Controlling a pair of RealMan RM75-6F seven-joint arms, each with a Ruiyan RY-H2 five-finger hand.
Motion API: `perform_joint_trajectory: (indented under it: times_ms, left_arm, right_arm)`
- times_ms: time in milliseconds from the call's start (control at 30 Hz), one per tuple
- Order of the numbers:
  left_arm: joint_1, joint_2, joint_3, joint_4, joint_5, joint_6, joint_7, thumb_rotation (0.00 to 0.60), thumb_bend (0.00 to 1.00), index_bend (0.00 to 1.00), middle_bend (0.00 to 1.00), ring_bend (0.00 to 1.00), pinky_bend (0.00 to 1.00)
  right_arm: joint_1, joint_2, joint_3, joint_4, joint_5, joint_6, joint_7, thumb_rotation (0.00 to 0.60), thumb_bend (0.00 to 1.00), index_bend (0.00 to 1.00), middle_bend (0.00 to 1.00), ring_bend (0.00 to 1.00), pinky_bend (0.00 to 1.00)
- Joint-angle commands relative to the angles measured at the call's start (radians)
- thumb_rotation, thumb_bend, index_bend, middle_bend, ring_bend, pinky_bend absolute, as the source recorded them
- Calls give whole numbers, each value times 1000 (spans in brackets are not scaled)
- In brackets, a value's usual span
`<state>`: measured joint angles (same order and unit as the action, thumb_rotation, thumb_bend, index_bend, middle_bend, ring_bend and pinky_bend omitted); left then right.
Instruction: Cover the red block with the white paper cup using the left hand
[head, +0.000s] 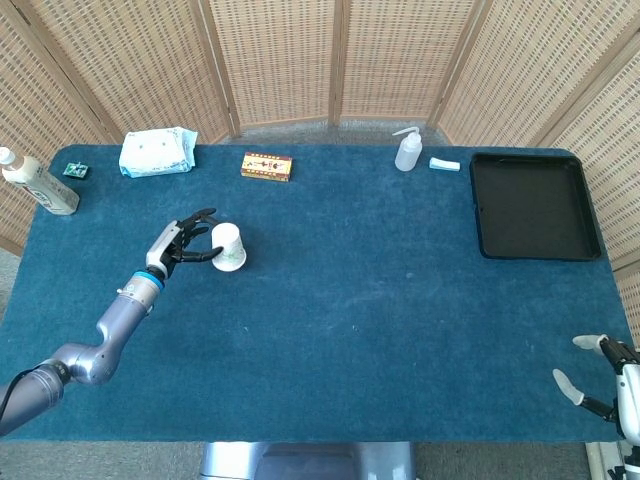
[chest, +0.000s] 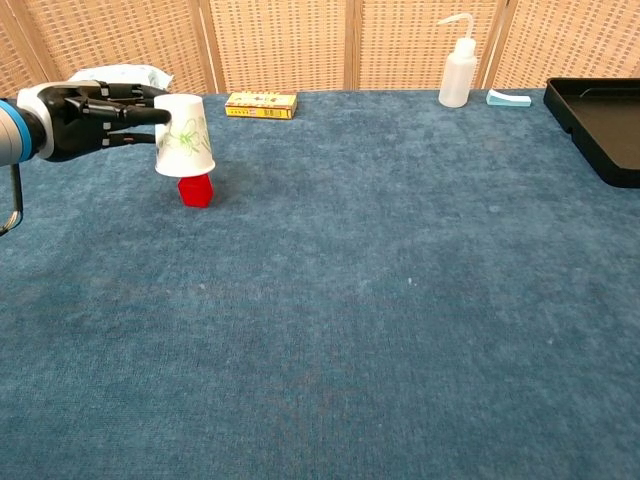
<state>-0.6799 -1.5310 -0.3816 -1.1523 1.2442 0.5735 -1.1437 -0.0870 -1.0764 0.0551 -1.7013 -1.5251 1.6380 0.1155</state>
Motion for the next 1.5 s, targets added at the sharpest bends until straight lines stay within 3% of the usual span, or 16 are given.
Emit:
perform_joint_trajectory:
  times_ms: [33,400,567,700,867,1033,1167,1300,1500]
  left_arm:
    - [-6,-8,7,19,0,-4,-1,538,249,451,104,0,79]
    - [-18,-30,50,89,14,4,72,539,230,430,104,0,79]
    - [-27,5,75,56,23,-33,104,537,185,100,63,0,71]
    - [-25,29,96,34,40,-4,188,534,165,6,15,0,66]
    - [-9,71,110,-11,29,74,349,533,121,0,0,0,63]
    - [50,120,116,-125,-20,254,624,538,126,0,0,0,63]
    - [113,179,125,-279,-52,403,827,534,210,0,0,0,64]
    - [219,316,191,-543,-50,546,1028,536,229,0,0,0,64]
    - [359,460,314,-746,40,668,1094,535,230,0,0,0,64]
  right_arm:
    - [-1,-1,0,2,0,1,2,135,274,361,420,393,352]
    - [-4,7,4,-14,1,7,12,133,274,361,420,393,352]
    - [-3,10,7,-22,1,6,25,135,274,361,423,393,352]
    - [0,11,8,-28,-1,3,26,132,274,361,426,393,352]
    - [0,11,10,-26,-3,6,30,133,274,358,429,393,346]
    - [6,19,7,-48,25,-28,18,133,274,346,422,379,343]
    - [22,21,9,-66,56,-69,-22,134,274,332,391,348,345]
    - [50,-3,17,-61,59,-98,-107,129,274,332,383,345,345]
    - [92,-45,24,-49,29,-124,-197,133,274,339,382,346,340]
